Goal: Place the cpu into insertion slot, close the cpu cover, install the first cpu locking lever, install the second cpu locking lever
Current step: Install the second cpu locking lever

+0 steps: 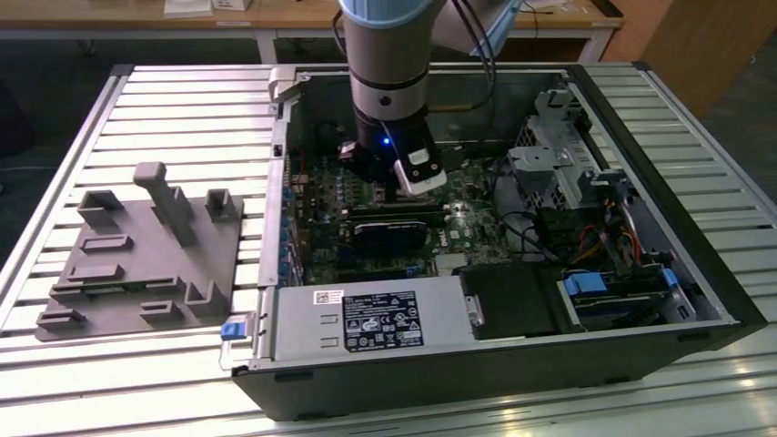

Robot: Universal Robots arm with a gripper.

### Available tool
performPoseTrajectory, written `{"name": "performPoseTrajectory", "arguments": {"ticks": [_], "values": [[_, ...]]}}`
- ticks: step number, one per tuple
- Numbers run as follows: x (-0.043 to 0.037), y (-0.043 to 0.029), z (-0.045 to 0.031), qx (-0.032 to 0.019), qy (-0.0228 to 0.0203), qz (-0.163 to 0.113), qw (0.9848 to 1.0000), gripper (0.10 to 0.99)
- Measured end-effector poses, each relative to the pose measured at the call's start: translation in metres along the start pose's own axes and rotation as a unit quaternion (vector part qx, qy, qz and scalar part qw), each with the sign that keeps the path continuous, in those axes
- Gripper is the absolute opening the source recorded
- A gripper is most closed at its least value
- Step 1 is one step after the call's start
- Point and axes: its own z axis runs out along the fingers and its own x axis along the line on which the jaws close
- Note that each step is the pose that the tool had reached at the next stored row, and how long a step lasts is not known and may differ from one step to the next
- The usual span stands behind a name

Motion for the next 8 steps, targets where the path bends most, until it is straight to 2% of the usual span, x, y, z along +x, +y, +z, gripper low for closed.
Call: {"name": "performPoseTrajectory", "arguments": {"ticks": [8], "values": [[-0.0005, -0.0094, 0.0047, -0.0184, 0.0042, 0.001, 0.9998, 0.106]]}}
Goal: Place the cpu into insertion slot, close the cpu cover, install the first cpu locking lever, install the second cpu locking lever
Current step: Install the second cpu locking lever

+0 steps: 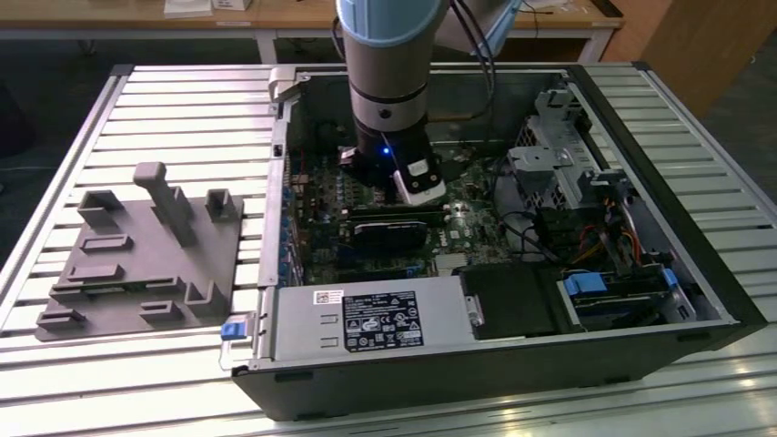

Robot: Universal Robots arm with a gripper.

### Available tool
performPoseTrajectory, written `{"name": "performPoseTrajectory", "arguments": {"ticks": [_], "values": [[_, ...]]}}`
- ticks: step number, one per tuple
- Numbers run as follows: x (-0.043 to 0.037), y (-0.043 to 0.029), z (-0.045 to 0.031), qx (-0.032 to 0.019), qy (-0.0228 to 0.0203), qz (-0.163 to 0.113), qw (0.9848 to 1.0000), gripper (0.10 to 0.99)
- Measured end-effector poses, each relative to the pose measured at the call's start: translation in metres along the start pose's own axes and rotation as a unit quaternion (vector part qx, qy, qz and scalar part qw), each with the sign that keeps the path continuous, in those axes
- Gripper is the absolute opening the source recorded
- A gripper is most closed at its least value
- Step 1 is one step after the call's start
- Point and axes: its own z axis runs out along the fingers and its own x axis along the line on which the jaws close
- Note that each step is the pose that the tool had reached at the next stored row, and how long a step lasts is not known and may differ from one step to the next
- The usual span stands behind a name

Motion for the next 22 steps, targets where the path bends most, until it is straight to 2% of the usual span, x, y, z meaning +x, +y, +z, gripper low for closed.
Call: {"name": "performPoseTrajectory", "arguments": {"ticks": [2, 7, 10, 17, 20, 22], "values": [[0.0005, -0.0025, 0.0007, -0.0055, 0.0012, 0.000, 1.0000, 0.106], [0.0024, -0.0071, 0.0024, -0.0232, 0.0049, 0.002, 0.9997, 0.106], [0.0032, -0.0097, 0.0042, -0.0307, 0.0066, 0.002, 0.9995, 0.106], [0.0036, -0.0134, 0.0097, -0.0372, 0.0098, 0.003, 0.9993, 0.106], [0.0039, -0.0137, 0.0111, -0.0419, 0.0110, 0.003, 0.9991, 0.106], [0.0040, -0.0140, 0.0123, -0.0427, 0.0114, 0.003, 0.9990, 0.106]]}}
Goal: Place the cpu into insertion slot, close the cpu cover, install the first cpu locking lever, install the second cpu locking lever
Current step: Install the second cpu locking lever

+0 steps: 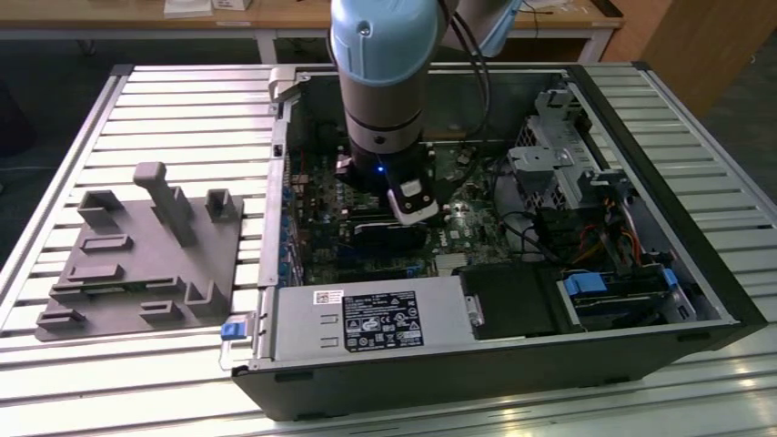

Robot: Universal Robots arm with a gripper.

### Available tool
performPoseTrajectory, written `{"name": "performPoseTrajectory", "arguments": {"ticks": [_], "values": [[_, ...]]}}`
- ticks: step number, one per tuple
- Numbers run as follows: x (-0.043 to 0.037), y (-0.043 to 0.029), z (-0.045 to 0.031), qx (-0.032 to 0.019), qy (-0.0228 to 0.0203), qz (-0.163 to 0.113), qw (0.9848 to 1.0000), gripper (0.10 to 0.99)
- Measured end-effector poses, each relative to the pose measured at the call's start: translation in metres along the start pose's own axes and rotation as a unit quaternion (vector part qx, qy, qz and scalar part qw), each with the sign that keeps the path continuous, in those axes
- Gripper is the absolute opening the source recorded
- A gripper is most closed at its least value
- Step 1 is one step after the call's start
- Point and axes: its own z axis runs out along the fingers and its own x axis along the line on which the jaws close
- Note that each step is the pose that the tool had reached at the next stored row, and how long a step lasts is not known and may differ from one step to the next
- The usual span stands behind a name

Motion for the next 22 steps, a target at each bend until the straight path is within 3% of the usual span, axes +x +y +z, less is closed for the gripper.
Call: {"name": "performPoseTrajectory", "arguments": {"ticks": [14, 22], "values": [[0.0062, -0.0026, 0.0043, -0.0033, 0.0012, 0.000, 1.0000, 0.106], [0.0111, -0.0044, 0.0065, -0.0126, 0.0032, 0.001, 0.9999, 0.106]]}}
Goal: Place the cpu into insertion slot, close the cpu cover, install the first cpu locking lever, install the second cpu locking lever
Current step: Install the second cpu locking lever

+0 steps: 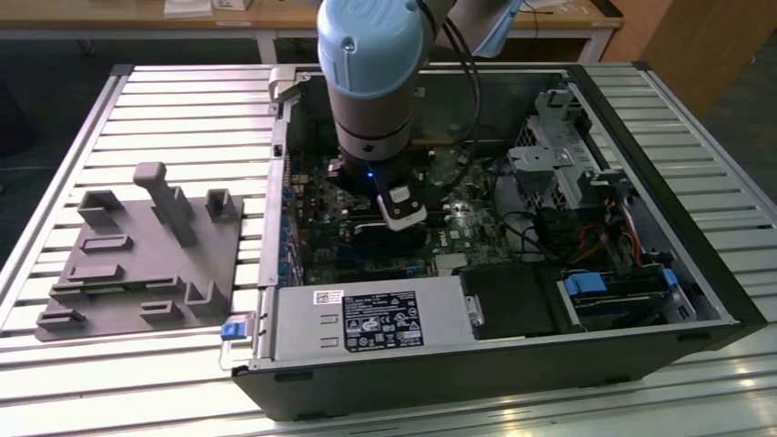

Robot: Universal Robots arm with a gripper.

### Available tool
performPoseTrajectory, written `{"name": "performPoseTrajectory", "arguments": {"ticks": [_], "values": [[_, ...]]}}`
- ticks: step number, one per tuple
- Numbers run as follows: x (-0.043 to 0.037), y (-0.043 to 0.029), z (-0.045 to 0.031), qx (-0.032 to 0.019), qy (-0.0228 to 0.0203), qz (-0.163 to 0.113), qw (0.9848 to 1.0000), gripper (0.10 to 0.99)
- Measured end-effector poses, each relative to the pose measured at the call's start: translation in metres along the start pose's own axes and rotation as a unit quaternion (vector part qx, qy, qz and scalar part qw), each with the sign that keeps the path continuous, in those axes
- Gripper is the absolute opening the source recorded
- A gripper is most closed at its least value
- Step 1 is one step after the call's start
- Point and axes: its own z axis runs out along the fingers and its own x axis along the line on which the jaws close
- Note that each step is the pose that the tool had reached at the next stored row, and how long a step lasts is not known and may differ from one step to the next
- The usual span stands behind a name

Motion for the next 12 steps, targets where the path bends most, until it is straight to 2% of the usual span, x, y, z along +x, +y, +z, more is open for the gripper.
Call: {"name": "performPoseTrajectory", "arguments": {"ticks": [4, 10, 12], "values": [[0.0013, -0.0008, 0.0014, -0.0049, 0.0010, 0.000, 1.0000, 0.106], [0.0029, -0.0017, 0.0032, -0.0190, 0.0040, 0.001, 0.9998, 0.106], [0.0030, -0.0020, 0.0045, -0.0217, 0.0044, 0.002, 0.9998, 0.106]]}}
